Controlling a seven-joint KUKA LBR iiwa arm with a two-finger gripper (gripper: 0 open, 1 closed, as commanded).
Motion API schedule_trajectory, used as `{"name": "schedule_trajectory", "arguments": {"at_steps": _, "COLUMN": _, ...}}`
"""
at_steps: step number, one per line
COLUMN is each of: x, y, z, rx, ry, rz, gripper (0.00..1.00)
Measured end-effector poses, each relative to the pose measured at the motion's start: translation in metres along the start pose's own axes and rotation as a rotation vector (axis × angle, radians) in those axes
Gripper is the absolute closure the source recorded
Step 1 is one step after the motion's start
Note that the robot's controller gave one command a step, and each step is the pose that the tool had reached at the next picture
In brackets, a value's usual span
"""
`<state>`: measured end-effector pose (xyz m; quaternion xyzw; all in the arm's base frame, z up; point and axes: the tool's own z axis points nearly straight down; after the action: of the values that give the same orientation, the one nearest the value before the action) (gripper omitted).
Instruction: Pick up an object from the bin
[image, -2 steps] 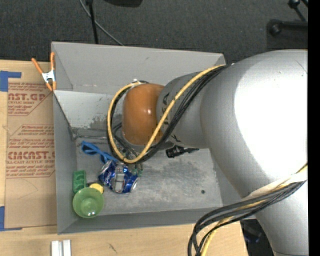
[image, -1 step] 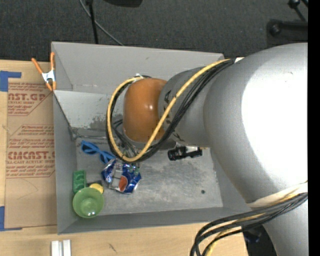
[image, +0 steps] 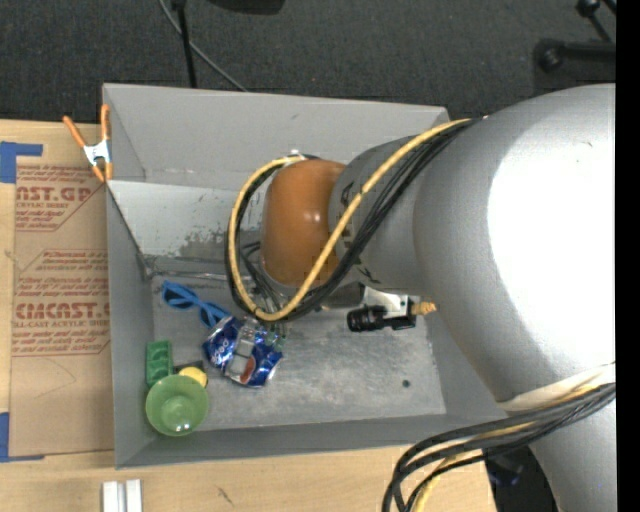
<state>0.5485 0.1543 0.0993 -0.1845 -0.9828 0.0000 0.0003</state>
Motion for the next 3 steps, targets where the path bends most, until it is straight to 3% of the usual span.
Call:
{"name": "schedule_trajectory", "arguments": {"at_steps": 1, "x": 0.004, "y": 0.025, "z": 0.029, "rx": -0.002, "ry": -0.003, "rz": 0.191, "gripper": 0.0}}
{"name": "schedule_trajectory", "arguments": {"at_steps": 2, "x": 0.023, "y": 0.003, "z": 0.029, "rx": -0.003, "ry": -0.003, "rz": 0.371, "gripper": 0.0}}
{"name": "schedule_trajectory", "arguments": {"at_steps": 3, "x": 0.021, "y": 0.004, "z": 0.026, "rx": -0.006, "ry": -0.005, "rz": 0.37, "gripper": 1.0}}
